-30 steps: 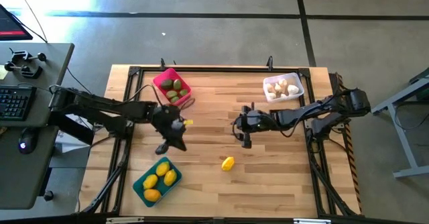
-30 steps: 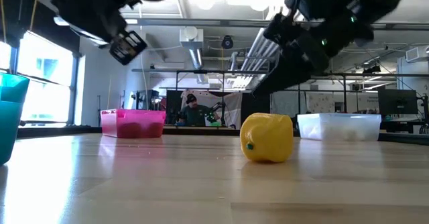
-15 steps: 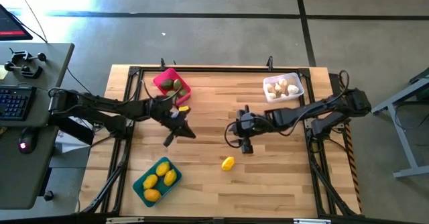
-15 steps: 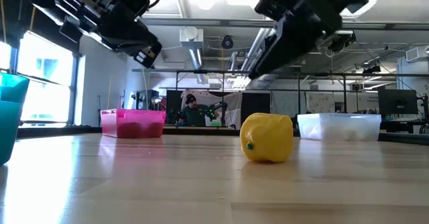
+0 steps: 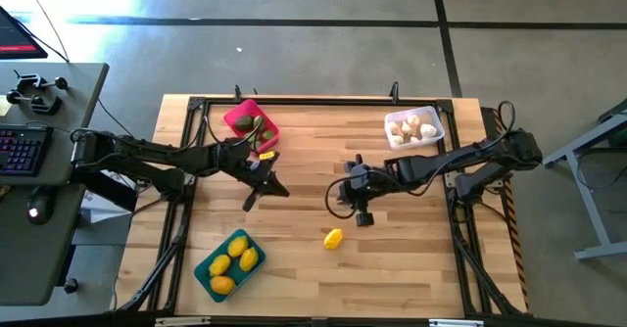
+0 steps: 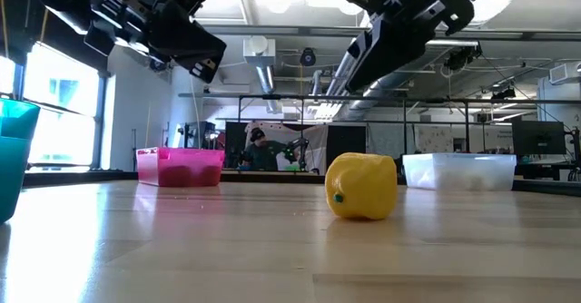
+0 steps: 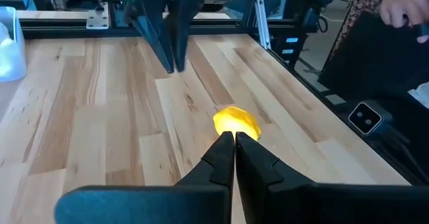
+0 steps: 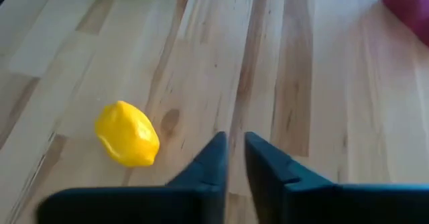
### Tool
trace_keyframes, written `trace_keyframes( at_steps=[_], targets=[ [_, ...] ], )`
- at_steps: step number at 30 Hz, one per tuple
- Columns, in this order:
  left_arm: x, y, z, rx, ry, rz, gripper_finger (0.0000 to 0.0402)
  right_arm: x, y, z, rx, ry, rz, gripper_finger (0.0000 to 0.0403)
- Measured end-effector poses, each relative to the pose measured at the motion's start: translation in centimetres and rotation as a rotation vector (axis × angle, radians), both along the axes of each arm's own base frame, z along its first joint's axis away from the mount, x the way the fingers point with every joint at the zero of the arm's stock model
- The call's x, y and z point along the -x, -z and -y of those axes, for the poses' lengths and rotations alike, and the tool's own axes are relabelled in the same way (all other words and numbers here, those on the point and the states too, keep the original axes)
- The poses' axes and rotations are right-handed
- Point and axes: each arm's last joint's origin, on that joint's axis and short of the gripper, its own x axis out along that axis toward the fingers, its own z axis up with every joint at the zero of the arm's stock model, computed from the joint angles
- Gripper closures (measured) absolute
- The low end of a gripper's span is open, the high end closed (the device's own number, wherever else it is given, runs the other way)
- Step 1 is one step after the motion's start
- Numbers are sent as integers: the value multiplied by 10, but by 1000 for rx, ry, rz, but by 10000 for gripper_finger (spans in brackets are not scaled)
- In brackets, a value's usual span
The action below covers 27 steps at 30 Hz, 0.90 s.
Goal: Sort produce into baskets
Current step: Put the yellow lemon in the blue bin
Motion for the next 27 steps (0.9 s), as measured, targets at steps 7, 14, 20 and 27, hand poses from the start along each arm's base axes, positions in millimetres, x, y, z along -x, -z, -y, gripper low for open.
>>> trace_keyframes(
  at_steps=[7, 14, 20, 27],
  targets=[
    [0, -1, 0, -2, -2, 10, 401, -6, 16, -9, 7, -27, -44, 228],
    [0, -1, 0, 3, -5, 8, 401, -18, 40, -20, -24, -121, -82, 131],
    [0, -1, 0, -9, -2, 11, 401, -17, 42, -32, -57, -252, -75, 124],
    [0, -1, 0, -24, 2, 16, 401, -28, 62, -41, -77, -360, -51, 124]
  ],
)
